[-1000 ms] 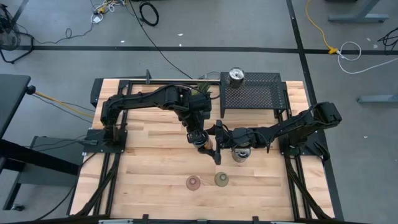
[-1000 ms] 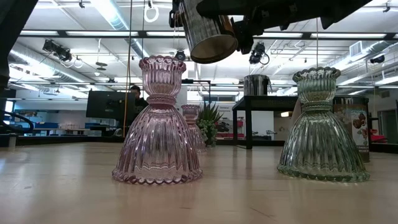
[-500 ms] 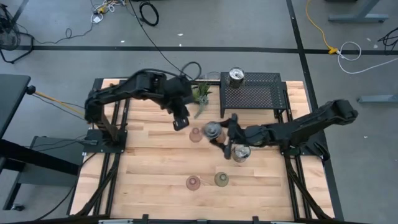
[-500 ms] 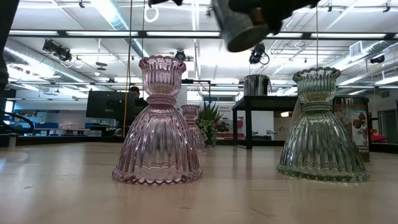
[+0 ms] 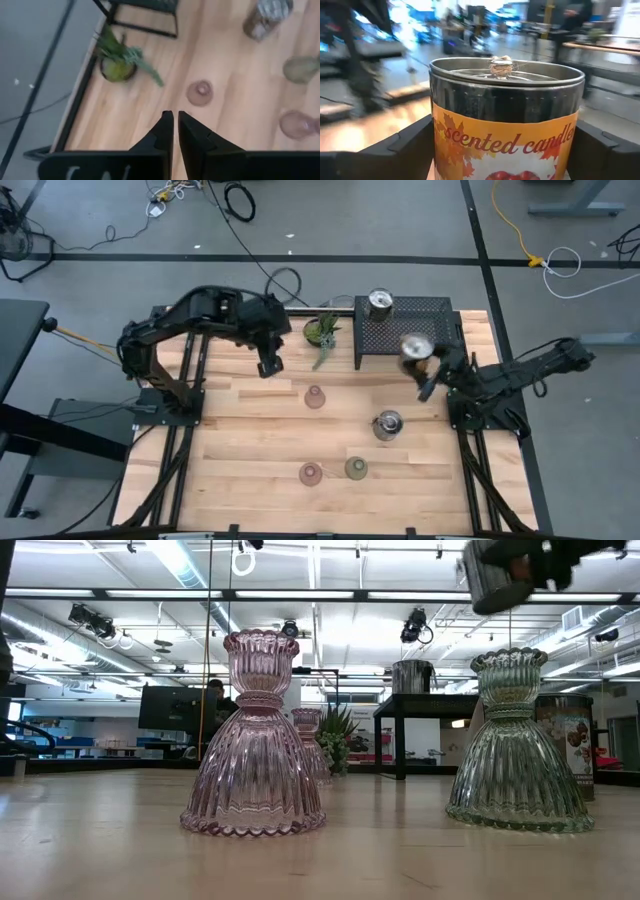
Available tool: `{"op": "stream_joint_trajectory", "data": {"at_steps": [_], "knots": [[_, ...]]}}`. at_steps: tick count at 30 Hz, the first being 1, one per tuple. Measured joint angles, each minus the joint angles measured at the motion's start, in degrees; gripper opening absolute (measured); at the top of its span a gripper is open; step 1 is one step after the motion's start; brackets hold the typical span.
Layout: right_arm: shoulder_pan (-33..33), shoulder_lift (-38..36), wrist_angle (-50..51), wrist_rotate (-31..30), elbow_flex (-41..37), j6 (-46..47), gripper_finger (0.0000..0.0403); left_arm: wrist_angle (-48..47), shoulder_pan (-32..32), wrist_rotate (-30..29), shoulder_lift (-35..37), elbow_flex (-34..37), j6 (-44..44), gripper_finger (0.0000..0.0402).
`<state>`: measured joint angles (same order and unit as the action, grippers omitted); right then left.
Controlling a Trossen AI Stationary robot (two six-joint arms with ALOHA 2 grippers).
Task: Pick & Place candle stick holders
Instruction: Align the left silver scented candle with the silver scented candle on the shelf
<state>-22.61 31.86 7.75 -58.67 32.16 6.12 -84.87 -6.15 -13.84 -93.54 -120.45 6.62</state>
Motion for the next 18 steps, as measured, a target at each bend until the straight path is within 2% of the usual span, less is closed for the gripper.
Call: {"op": "stream_joint_trajectory", "data": {"at_steps": [5,7,10,15,18], "knots": [[0.5,-8.4,5.9,-4.3,-0.5,-2.1,0.0338,2.8,-4.2,-0.5,2.2,0.9,-0.8,0.002],[1.0,-11.1,5.9,-7.7,-0.5,-5.8,0.0338,3.5,-6.2,0.0,3.3,3.0,-1.7,0.0018],[2.0,-15.1,5.5,-13.4,-0.3,-10.5,0.0338,9.4,-9.6,4.0,5.1,8.6,-3.0,0.0016],[4.6,-19.5,4.4,-9.8,-0.1,-14.6,0.0338,17.8,-14.6,9.4,8.1,20.6,-5.5,0.0016],[5.9,-20.5,5.0,-9.2,-0.1,-15.3,0.0338,27.6,-17.1,13.0,9.8,27.4,-6.5,0.0016]]}}
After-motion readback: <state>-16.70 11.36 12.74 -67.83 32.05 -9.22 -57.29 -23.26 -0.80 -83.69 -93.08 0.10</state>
